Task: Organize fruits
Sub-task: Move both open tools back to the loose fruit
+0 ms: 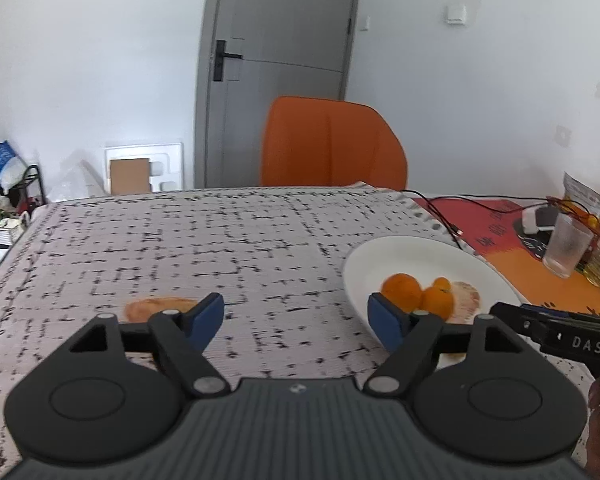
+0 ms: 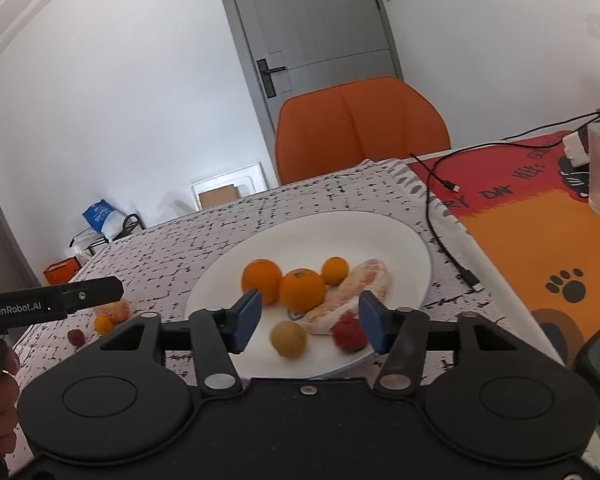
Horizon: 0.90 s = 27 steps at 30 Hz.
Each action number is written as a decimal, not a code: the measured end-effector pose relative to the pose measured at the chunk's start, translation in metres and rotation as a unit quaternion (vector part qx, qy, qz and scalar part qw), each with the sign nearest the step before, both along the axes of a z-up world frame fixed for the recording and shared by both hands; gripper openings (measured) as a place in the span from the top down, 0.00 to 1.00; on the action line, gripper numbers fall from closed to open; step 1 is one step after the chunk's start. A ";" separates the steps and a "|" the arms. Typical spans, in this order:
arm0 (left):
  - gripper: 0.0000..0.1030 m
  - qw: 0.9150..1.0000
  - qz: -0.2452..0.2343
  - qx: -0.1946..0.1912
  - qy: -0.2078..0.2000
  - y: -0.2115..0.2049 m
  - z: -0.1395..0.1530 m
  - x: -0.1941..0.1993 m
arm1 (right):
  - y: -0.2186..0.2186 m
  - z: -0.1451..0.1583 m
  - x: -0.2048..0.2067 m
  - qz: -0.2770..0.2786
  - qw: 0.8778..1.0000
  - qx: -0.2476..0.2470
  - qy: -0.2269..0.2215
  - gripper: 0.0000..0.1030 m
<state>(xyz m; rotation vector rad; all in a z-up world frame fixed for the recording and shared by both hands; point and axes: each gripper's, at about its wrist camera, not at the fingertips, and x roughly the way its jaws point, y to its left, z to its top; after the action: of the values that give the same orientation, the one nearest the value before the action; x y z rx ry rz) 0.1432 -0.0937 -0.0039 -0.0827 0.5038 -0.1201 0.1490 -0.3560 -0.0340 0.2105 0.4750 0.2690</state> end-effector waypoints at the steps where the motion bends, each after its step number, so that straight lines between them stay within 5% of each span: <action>1: 0.21 1.000 0.004 0.000 0.000 0.003 0.000 -0.001 | 0.002 0.000 0.000 0.003 1.000 -0.001 0.000 0.44; 9: 0.18 0.999 0.033 0.007 0.005 0.023 -0.002 -0.009 | 0.014 0.003 -0.003 0.017 1.000 -0.002 -0.002 0.28; 16: 0.13 0.999 0.053 0.005 -0.001 0.044 0.000 -0.020 | 0.025 0.007 -0.007 0.025 1.000 0.007 -0.014 0.00; 27: 0.13 0.996 0.091 0.001 -0.002 0.081 -0.004 -0.035 | 0.055 0.008 -0.007 0.053 0.998 0.008 -0.012 0.00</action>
<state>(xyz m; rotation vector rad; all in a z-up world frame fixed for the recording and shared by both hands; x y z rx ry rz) 0.1083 -0.0125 -0.0074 -0.1260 0.4891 0.0590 0.1420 -0.3014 -0.0261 0.1974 0.4609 0.3793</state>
